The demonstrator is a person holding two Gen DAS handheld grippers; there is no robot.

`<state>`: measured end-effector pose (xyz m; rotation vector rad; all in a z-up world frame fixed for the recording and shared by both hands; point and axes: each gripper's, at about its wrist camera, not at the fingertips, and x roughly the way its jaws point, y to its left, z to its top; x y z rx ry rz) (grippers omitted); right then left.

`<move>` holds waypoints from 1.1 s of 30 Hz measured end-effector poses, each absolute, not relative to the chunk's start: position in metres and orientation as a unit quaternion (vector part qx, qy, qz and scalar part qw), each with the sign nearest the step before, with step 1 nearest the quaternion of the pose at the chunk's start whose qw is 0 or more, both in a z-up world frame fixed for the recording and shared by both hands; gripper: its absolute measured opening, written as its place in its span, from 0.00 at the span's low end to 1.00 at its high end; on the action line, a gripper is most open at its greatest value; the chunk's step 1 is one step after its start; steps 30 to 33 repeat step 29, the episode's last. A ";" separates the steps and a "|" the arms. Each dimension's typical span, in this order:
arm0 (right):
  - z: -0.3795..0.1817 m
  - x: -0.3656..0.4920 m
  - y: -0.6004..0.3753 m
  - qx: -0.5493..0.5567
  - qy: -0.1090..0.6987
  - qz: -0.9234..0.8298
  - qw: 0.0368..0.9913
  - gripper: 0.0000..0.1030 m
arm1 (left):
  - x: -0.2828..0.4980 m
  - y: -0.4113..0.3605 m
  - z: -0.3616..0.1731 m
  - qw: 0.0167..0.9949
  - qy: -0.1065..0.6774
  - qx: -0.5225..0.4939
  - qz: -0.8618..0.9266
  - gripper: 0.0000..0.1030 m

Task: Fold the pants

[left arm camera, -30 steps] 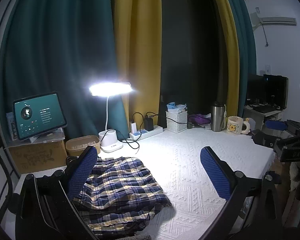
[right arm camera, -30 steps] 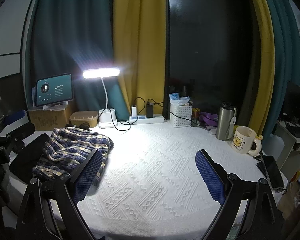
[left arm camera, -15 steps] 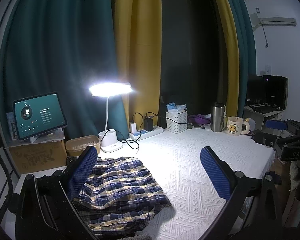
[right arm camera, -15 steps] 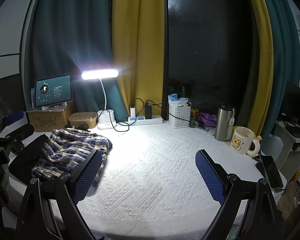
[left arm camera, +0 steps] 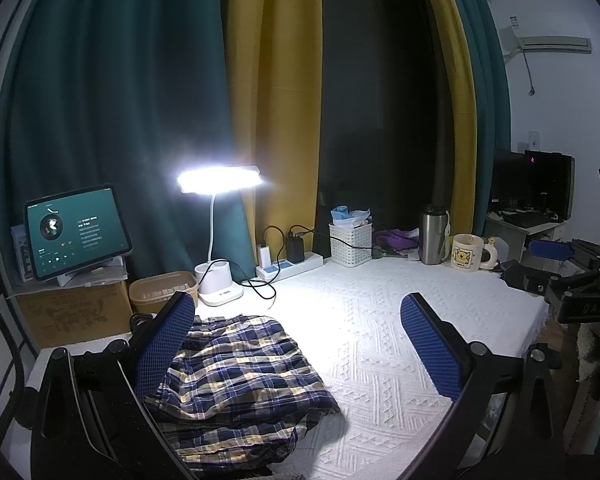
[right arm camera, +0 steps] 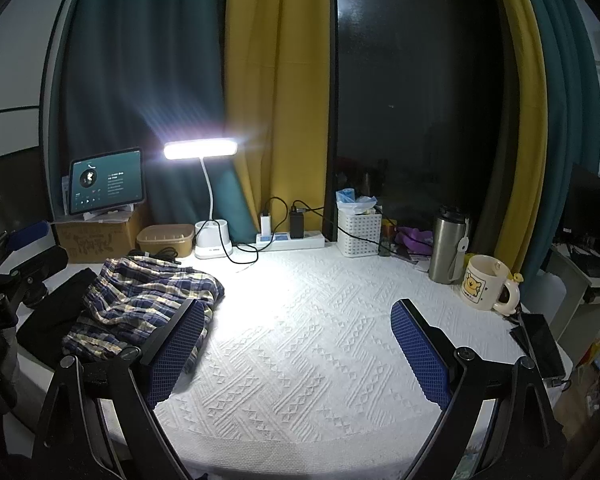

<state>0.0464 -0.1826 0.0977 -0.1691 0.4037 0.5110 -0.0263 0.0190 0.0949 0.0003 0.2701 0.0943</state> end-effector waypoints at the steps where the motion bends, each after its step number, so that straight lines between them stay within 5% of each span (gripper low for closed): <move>1: 0.098 0.047 -0.183 -0.083 0.198 0.251 0.944 0.92 | -0.026 0.019 0.095 0.990 0.135 0.000 0.046 0.99; 33: 0.097 0.047 -0.183 -0.087 0.200 0.253 0.942 0.92 | -0.026 0.021 0.096 0.990 0.135 -0.005 0.044 0.99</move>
